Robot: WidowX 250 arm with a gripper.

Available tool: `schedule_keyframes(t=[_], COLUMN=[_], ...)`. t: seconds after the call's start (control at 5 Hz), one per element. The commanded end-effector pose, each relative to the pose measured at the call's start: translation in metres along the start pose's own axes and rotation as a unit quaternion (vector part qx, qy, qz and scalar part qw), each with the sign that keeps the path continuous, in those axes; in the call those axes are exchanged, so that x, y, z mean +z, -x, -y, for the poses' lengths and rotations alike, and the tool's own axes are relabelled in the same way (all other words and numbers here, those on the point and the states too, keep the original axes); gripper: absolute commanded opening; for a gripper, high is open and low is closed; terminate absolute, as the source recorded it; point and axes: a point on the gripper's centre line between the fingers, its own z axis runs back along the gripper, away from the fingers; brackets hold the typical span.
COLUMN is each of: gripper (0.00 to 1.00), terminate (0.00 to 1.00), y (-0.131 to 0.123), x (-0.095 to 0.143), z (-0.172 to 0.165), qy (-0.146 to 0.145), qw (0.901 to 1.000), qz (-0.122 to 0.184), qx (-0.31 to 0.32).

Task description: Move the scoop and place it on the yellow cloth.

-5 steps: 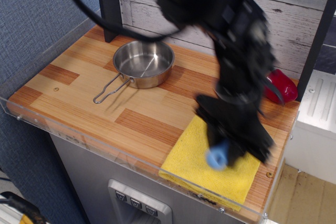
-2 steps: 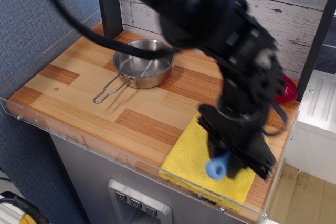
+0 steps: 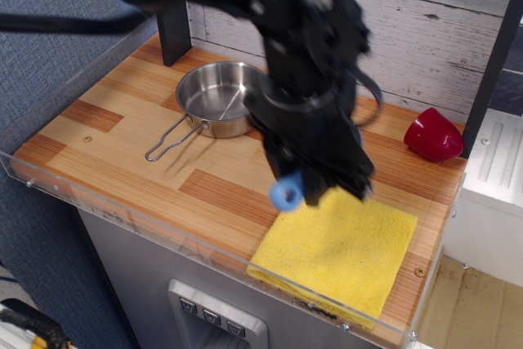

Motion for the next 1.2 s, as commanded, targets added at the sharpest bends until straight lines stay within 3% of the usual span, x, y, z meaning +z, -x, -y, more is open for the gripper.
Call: schedule_keyframes(t=[0.0, 0.2, 0.6, 0.8, 1.0], gripper=[0.00, 0.00, 0.00, 1.00, 1.00], terminate=[0.00, 0.00, 0.00, 0.00, 0.00], y=[0.009, 0.011, 0.020, 0.023, 0.022], x=[-0.010, -0.025, -0.032, -0.028, -0.021], z=[0.012, 0.021, 0.010, 0.003, -0.002], qy=[0.027, 0.031, 0.035, 0.036, 0.041], qw=[0.9993, 0.9984, 0.9980, 0.9974, 0.9973], qz=[-0.014, -0.034, -0.049, -0.061, -0.061], qx=[-0.021, -0.034, -0.023, -0.011, -0.006])
